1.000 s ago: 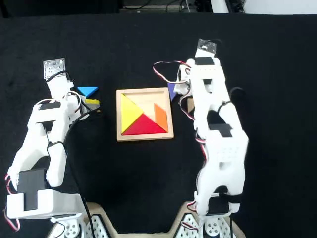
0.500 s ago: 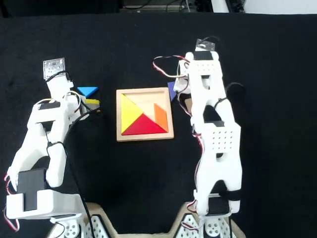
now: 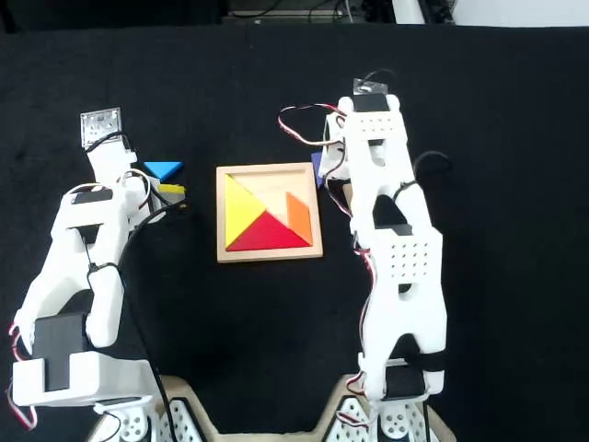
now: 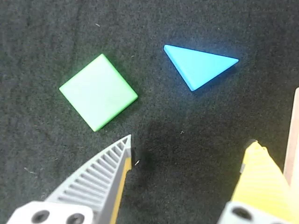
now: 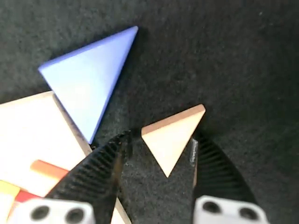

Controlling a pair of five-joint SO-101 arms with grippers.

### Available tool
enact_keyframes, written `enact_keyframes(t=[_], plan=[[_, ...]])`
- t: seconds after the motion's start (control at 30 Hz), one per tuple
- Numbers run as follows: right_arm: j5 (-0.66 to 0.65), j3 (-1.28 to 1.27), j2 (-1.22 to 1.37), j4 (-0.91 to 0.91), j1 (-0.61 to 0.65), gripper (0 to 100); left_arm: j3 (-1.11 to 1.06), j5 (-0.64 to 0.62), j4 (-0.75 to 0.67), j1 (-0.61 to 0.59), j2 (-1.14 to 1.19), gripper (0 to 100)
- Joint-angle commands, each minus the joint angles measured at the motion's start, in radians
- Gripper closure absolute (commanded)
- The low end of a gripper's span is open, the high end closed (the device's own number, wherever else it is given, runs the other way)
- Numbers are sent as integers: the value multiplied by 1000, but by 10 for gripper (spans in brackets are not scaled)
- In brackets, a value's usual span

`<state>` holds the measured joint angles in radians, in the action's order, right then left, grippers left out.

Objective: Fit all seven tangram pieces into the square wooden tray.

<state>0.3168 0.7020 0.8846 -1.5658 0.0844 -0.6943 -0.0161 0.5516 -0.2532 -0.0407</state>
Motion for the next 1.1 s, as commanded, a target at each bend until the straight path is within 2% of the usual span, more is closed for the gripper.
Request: enact_keyframes(t=[0.0, 0.43, 0.6, 0.9, 0.97, 1.07], plan=[[-9, 48, -10, 28, 12, 796, 2, 9, -8, 10, -11, 636], [5, 36, -7, 46, 11, 802, 2, 11, -8, 12, -11, 636], [3, 21, -7, 51, 11, 873, 2, 11, -8, 12, -9, 636], [2, 21, -7, 44, 9, 877, 2, 11, -8, 12, -9, 636], [2, 21, -7, 41, 9, 864, 2, 11, -8, 12, -9, 636], [-6, 28, -10, -2, 15, 754, 2, 11, -8, 10, -9, 636]])
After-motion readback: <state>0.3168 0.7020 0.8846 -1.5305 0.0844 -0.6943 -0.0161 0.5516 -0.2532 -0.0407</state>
